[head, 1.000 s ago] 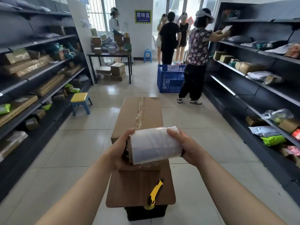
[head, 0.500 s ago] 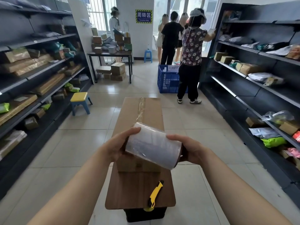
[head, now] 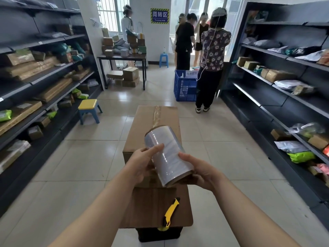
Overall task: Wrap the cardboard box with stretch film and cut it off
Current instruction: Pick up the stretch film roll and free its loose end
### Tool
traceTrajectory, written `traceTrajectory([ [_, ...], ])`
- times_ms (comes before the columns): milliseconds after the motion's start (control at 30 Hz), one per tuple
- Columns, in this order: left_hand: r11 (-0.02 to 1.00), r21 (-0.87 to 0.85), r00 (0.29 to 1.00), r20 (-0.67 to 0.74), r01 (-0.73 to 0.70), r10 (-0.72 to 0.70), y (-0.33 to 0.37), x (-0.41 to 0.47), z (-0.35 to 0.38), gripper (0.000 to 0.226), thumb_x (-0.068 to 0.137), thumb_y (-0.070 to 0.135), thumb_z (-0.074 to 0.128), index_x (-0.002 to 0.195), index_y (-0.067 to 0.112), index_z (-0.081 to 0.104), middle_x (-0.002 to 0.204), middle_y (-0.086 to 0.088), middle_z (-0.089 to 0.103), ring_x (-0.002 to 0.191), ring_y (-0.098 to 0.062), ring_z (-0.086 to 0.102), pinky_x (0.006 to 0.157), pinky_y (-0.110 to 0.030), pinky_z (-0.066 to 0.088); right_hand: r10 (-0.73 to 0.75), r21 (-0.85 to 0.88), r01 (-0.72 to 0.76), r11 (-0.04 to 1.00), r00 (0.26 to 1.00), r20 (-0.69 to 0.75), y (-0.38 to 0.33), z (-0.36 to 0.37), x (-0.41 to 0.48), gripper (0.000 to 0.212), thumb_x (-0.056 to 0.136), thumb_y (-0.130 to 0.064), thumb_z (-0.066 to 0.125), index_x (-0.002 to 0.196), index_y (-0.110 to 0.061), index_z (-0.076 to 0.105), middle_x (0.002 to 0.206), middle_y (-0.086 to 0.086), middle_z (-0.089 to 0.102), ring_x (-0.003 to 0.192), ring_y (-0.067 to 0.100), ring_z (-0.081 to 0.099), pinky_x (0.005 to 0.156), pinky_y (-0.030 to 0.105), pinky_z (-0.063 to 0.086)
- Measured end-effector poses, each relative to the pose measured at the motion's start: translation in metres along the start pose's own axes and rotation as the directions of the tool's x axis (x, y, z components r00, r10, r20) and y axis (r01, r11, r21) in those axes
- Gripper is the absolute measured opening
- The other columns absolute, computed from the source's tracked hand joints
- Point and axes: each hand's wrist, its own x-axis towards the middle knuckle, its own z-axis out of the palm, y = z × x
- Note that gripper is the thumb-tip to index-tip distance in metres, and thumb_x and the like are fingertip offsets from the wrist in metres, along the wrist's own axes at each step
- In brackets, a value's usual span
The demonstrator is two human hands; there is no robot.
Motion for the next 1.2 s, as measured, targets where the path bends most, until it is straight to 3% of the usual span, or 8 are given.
traceTrajectory([
  [133, 0.997, 0.072, 0.999, 0.022, -0.027, 0.025, 0.003, 0.001, -0.005, 0.075, 0.058, 0.039, 0.085, 0.122, 0.012, 0.055, 0.113, -0.01, 0.067, 0.099, -0.029, 0.067, 0.079, -0.042, 0.058, -0.041, -0.049, 0.041, 0.998, 0.999, 0.0, -0.004, 0.004, 0.0, 0.048, 0.075, -0.038, 0.071, 0.115, -0.012, 0.064, 0.098, 0.007, 0.077, 0.088, 0.022, 0.074, 0.078, 0.036, 0.059],
  [233, 0.975, 0.205, 0.995, 0.063, -0.084, 0.073, 0.004, 0.0, -0.004, 0.083, 0.06, 0.036, 0.086, 0.131, 0.016, 0.049, 0.118, -0.004, 0.065, 0.1, -0.022, 0.067, 0.079, -0.038, 0.058, -0.073, -0.032, 0.074, 0.997, 0.997, 0.015, -0.004, 0.008, 0.003, 0.059, 0.077, -0.041, 0.076, 0.125, -0.01, 0.059, 0.11, 0.011, 0.074, 0.102, 0.028, 0.071, 0.089, 0.041, 0.056],
  [433, 0.99, 0.032, 0.991, -0.006, -0.135, 0.135, -0.001, -0.001, -0.002, 0.036, 0.078, 0.02, 0.076, 0.11, 0.008, 0.064, 0.107, -0.012, 0.07, 0.09, -0.028, 0.07, 0.074, -0.039, 0.059, -0.133, 0.118, 0.125, 0.985, 0.989, 0.06, 0.008, 0.003, 0.006, 0.094, 0.052, -0.044, 0.091, 0.132, -0.008, 0.056, 0.124, 0.018, 0.066, 0.114, 0.034, 0.065, 0.094, 0.047, 0.053],
  [567, 0.988, 0.066, 0.987, -0.071, -0.141, 0.145, -0.003, 0.002, 0.004, 0.018, 0.084, 0.019, 0.071, 0.093, 0.004, 0.068, 0.081, -0.009, 0.067, 0.07, -0.021, 0.058, 0.062, -0.032, 0.052, -0.138, 0.184, 0.13, 0.974, 0.99, 0.03, 0.01, 0.005, 0.002, 0.079, 0.061, -0.037, 0.083, 0.129, -0.006, 0.058, 0.121, 0.018, 0.068, 0.107, 0.032, 0.068, 0.085, 0.042, 0.057],
  [667, 0.983, 0.009, 0.981, -0.056, -0.185, 0.185, -0.001, -0.002, 0.007, 0.007, 0.09, 0.016, 0.064, 0.088, 0.009, 0.064, 0.083, -0.011, 0.067, 0.073, -0.023, 0.058, 0.066, -0.034, 0.052, -0.155, 0.165, 0.155, 0.974, 0.988, -0.017, 0.008, 0.005, -0.003, 0.067, 0.069, -0.034, 0.075, 0.128, -0.006, 0.058, 0.119, 0.017, 0.069, 0.106, 0.032, 0.068, 0.084, 0.042, 0.058],
  [800, 0.969, 0.019, 0.967, -0.065, -0.246, 0.247, 0.001, -0.007, 0.012, 0.007, 0.096, 0.015, 0.054, 0.09, 0.012, 0.054, 0.091, -0.011, 0.073, 0.082, -0.027, 0.064, 0.082, -0.047, 0.053, -0.166, 0.191, 0.174, 0.966, 0.984, -0.057, 0.012, 0.002, -0.005, 0.066, 0.072, -0.035, 0.074, 0.129, -0.006, 0.058, 0.122, 0.018, 0.068, 0.111, 0.034, 0.066, 0.091, 0.045, 0.055],
  [933, 0.967, 0.049, 0.965, -0.075, -0.249, 0.252, 0.002, -0.008, 0.011, 0.009, 0.099, 0.017, 0.048, 0.091, 0.013, 0.05, 0.098, -0.012, 0.073, 0.085, -0.028, 0.071, 0.08, -0.048, 0.056, -0.171, 0.223, 0.165, 0.961, 0.985, 0.009, 0.017, -0.007, -0.007, 0.072, 0.071, -0.033, 0.076, 0.134, -0.004, 0.055, 0.133, 0.02, 0.06, 0.123, 0.037, 0.058, 0.103, 0.05, 0.047],
  [1200, 0.987, -0.081, 0.989, 0.039, -0.136, 0.139, -0.007, -0.004, 0.004, 0.018, 0.093, 0.003, 0.053, 0.108, 0.012, 0.049, 0.108, -0.015, 0.07, 0.092, -0.027, 0.07, 0.082, -0.045, 0.056, -0.168, 0.119, 0.173, 0.978, 0.985, -0.047, 0.027, -0.009, -0.011, 0.052, 0.069, -0.024, 0.075, 0.117, -0.007, 0.064, 0.112, 0.015, 0.071, 0.104, 0.032, 0.068, 0.088, 0.044, 0.056],
])
